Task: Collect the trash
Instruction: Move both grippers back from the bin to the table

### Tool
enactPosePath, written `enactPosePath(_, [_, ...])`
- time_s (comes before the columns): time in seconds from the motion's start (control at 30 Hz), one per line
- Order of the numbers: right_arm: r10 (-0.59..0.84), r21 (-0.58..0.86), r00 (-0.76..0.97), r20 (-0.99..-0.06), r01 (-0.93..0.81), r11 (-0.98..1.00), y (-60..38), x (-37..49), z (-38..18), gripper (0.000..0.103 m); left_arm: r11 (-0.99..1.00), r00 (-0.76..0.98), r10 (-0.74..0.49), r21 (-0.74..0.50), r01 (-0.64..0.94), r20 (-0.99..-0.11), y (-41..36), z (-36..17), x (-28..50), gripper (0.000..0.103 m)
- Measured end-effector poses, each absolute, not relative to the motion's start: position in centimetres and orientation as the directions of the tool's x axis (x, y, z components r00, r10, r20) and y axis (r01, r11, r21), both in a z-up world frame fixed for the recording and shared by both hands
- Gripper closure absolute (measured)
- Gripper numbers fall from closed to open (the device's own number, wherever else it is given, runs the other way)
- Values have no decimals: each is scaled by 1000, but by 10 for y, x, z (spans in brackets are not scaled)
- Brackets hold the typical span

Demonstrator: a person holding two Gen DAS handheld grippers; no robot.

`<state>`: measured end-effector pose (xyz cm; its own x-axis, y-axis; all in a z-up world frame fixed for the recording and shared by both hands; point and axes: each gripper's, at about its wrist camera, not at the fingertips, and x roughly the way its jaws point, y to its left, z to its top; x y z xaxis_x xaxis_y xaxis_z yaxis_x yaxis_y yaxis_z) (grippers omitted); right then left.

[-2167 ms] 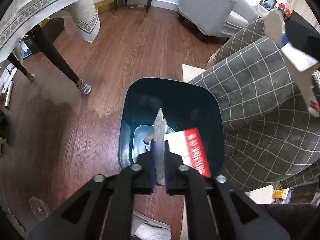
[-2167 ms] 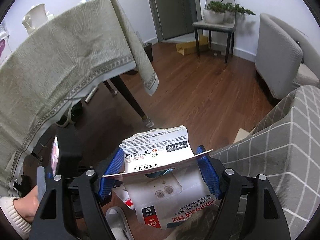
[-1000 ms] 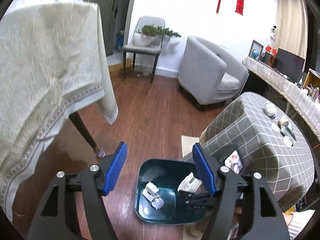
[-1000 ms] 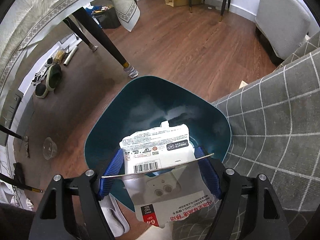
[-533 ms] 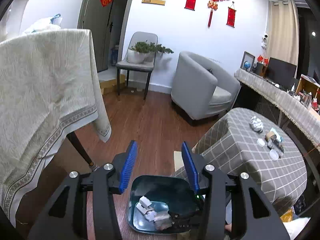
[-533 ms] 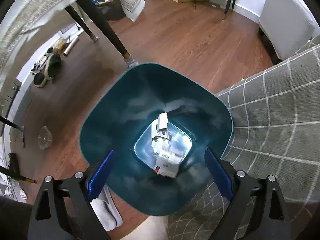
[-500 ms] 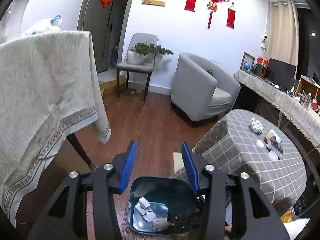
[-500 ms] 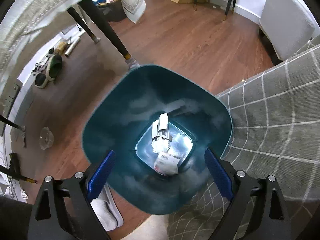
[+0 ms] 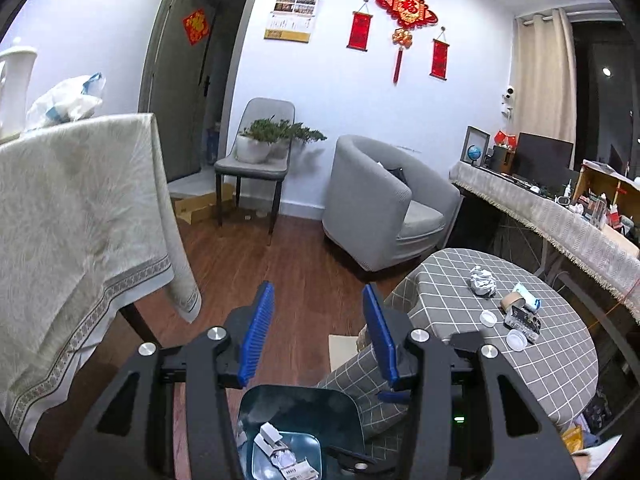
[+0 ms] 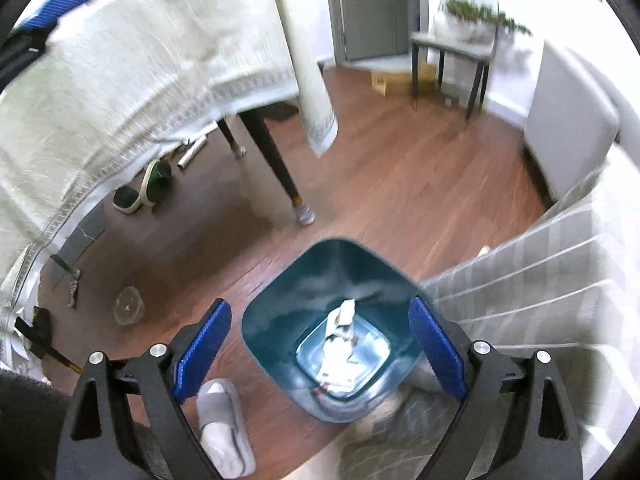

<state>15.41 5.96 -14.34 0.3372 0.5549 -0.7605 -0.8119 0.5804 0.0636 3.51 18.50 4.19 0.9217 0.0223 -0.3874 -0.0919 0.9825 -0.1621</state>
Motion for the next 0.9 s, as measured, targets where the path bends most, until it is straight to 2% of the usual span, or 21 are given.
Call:
enactPosePath(0.23, [580, 58, 410, -703, -781, 622, 19, 161, -106, 12, 987, 922, 12, -144, -74, -388, 166, 46, 47, 45])
enactPosePath(0.4, [569, 56, 459, -682, -743, 667, -21, 170, -93, 12, 986, 917, -31, -163, -38, -399, 146, 45, 61, 34])
enactPosePath(0.9, [492, 40, 562, -666, -631, 775, -131, 195, -81, 12, 988, 891, -119, -137, 65, -438, 70, 32, 98, 29])
